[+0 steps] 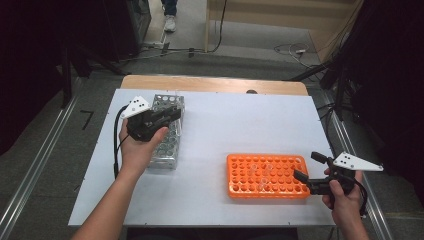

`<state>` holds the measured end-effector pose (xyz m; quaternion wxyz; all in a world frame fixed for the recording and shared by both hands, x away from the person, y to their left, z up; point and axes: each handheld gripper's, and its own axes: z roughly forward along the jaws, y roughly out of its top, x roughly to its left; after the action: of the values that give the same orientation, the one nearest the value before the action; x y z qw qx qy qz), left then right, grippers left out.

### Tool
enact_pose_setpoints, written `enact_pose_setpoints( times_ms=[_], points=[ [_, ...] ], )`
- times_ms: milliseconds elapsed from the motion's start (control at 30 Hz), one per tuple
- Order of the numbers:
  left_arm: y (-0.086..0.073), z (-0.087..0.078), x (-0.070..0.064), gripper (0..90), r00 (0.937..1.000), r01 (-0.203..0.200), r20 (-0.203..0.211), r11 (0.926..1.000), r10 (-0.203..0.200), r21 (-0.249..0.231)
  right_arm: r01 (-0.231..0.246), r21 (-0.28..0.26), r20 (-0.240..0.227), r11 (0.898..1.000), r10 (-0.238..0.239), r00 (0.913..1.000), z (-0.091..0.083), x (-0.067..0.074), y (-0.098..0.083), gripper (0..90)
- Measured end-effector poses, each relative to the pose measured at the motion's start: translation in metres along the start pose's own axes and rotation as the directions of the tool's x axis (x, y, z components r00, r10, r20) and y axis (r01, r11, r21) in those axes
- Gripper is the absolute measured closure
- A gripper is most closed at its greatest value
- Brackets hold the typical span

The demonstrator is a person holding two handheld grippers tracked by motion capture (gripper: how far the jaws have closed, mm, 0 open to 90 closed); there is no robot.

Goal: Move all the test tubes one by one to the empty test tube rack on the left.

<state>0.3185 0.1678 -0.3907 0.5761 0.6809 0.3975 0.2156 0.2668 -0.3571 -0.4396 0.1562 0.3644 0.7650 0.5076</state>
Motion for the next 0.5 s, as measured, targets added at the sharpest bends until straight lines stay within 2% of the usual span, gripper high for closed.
enact_pose_setpoints(
  times_ms=[233,500],
  points=[
    [0.004,0.008,0.012,76.8,0.9995,0.016,-0.025,0.9998,-0.016,-0.007,-0.001,0.002,-0.003,1.0,0.001,1.0,0.001,-0.001,-0.001,0.0],
    [0.012,0.02,0.022,76.8,0.9984,0.016,-0.055,0.9998,-0.016,-0.013,-0.006,0.002,-0.009,1.0,0.006,0.9999,0.002,-0.001,-0.001,0.0]
  ],
)
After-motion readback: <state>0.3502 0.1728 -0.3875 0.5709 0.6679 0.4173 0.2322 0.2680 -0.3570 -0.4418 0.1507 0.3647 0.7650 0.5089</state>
